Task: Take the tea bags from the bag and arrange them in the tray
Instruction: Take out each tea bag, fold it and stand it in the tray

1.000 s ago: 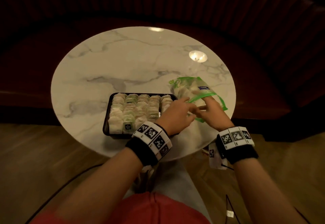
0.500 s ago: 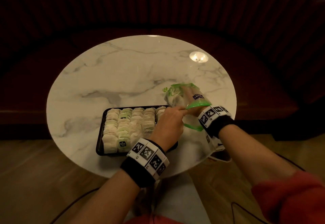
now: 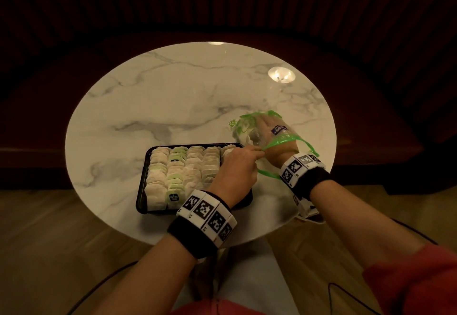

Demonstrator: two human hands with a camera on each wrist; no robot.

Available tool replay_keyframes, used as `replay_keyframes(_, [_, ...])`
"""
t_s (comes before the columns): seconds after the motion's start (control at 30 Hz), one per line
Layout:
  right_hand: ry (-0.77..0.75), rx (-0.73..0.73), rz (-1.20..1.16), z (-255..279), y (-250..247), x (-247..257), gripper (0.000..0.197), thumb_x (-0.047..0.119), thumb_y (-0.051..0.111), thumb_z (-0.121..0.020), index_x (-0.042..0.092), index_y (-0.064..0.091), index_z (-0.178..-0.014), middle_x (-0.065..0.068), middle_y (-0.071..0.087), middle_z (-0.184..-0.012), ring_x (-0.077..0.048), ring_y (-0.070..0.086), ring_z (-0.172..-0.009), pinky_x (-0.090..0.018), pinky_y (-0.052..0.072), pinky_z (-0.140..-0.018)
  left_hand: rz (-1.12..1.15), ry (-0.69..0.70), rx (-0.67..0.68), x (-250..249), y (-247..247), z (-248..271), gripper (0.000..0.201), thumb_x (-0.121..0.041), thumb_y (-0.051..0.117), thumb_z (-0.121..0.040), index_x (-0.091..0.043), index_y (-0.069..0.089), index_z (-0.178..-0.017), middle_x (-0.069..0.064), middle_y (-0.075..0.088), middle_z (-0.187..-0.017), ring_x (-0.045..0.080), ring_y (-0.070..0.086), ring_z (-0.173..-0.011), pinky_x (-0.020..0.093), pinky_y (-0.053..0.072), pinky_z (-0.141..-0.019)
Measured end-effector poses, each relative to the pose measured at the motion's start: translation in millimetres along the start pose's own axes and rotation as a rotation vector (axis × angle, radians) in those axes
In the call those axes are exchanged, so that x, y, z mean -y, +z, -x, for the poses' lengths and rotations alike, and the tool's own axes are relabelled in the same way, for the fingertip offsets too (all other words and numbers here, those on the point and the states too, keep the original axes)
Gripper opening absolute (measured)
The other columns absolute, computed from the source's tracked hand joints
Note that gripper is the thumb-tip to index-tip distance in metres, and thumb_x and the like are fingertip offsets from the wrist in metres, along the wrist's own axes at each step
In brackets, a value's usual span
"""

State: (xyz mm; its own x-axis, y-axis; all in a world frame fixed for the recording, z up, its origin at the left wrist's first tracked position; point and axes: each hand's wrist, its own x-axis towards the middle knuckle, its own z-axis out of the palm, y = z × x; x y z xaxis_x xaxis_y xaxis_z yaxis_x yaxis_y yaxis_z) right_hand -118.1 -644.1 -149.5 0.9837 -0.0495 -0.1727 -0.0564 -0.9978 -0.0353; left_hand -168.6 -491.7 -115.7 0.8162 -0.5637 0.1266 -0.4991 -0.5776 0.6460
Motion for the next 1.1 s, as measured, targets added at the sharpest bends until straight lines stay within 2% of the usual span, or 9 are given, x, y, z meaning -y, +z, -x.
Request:
replay_keyframes(0.2, [-0.231,0.027,0.015,-3,-5,7,0.053,0.021,0.035,-0.103,0.014,0.020,-0.153,-0.012,0.023,-0.158,-0.030,0.030,-0.143,-0.043,0.027,-0.115,0.030,0.015,0.016,1,-2,1,0.045,0.011,0.052,-0.082,-0.007,0.069,-0.120,0.009,0.065,-0.129,0.028,0.058,-0.118,0.041,0.041,-0.106])
replay_keyframes(0.3, [-0.188,0.150,0.077,-5,-6,9,0.058,0.020,0.036,-0.104,0.011,0.010,-0.154,-0.012,0.009,-0.161,-0.028,0.012,-0.149,-0.040,0.011,-0.120,0.048,0.021,0.016,5,-1,2,0.043,0.009,0.056,-0.081,-0.008,0.070,-0.118,0.007,0.067,-0.126,0.025,0.059,-0.116,0.037,0.042,-0.104])
replay_keyframes(0.37, [-0.200,0.154,0.150,-1,-15,13,0.056,0.024,0.032,-0.106,0.016,0.005,-0.155,-0.007,0.009,-0.162,-0.026,0.011,-0.149,-0.038,0.011,-0.119,0.047,0.009,0.023,6,-2,4,0.043,0.008,0.057,-0.082,-0.009,0.070,-0.119,0.006,0.066,-0.127,0.023,0.058,-0.119,0.034,0.040,-0.106])
replay_keyframes(0.47, [-0.336,-0.010,0.013,-8,-23,19,0.045,0.020,0.028,-0.105,0.013,0.031,-0.150,-0.009,0.029,-0.156,-0.029,0.028,-0.144,-0.037,0.017,-0.117,0.052,-0.003,0.004,8,-2,5,0.042,0.009,0.057,-0.083,-0.008,0.069,-0.120,0.006,0.065,-0.128,0.022,0.057,-0.120,0.018,0.033,-0.102])
replay_keyframes(0.53, [-0.307,-0.034,-0.114,-15,-23,19,0.044,0.024,0.034,-0.101,0.009,0.049,-0.140,-0.016,0.046,-0.145,-0.034,0.042,-0.134,-0.042,0.027,-0.114,0.051,-0.011,0.007,7,-2,6,0.041,0.008,0.057,-0.084,-0.007,0.068,-0.121,0.006,0.064,-0.130,0.022,0.057,-0.121,0.018,0.032,-0.101])
replay_keyframes(0.7, [0.046,0.036,-0.073,-5,-15,1,0.029,0.025,0.048,-0.099,0.009,0.054,-0.121,-0.014,0.057,-0.129,-0.031,0.054,-0.115,-0.037,0.041,-0.095,0.089,-0.043,-0.026,10,-2,1,0.044,0.011,0.055,-0.083,-0.004,0.067,-0.121,0.009,0.065,-0.128,0.025,0.057,-0.120,0.018,0.032,-0.102])
replay_keyframes(0.83, [0.033,0.151,-0.084,8,-7,-6,0.040,0.018,0.037,-0.103,0.004,0.041,-0.140,-0.017,0.047,-0.141,-0.030,0.044,-0.130,-0.034,0.029,-0.107,0.110,-0.092,-0.038,4,0,-8,0.045,0.009,0.053,-0.086,-0.005,0.063,-0.127,0.008,0.059,-0.136,0.024,0.052,-0.128,0.028,0.033,-0.110])
replay_keyframes(0.97, [-0.020,-0.076,-0.179,20,-5,-14,0.029,0.017,0.050,-0.097,0.010,0.055,-0.125,-0.013,0.059,-0.124,-0.029,0.056,-0.115,-0.028,0.037,-0.093,0.118,-0.082,-0.081,-5,-5,-18,0.047,0.013,0.051,-0.086,-0.002,0.060,-0.129,0.013,0.058,-0.135,0.028,0.051,-0.127,0.028,0.034,-0.106])
replay_keyframes(1.1, [-0.092,-0.396,-0.347,37,-7,-20,0.031,0.010,0.053,-0.091,0.012,0.065,-0.119,-0.012,0.069,-0.111,-0.029,0.066,-0.097,-0.039,0.052,-0.089,0.120,-0.091,-0.107,-8,-10,-25,0.044,0.008,0.054,-0.088,-0.001,0.058,-0.132,0.016,0.056,-0.136,0.030,0.051,-0.125,0.029,0.034,-0.105])
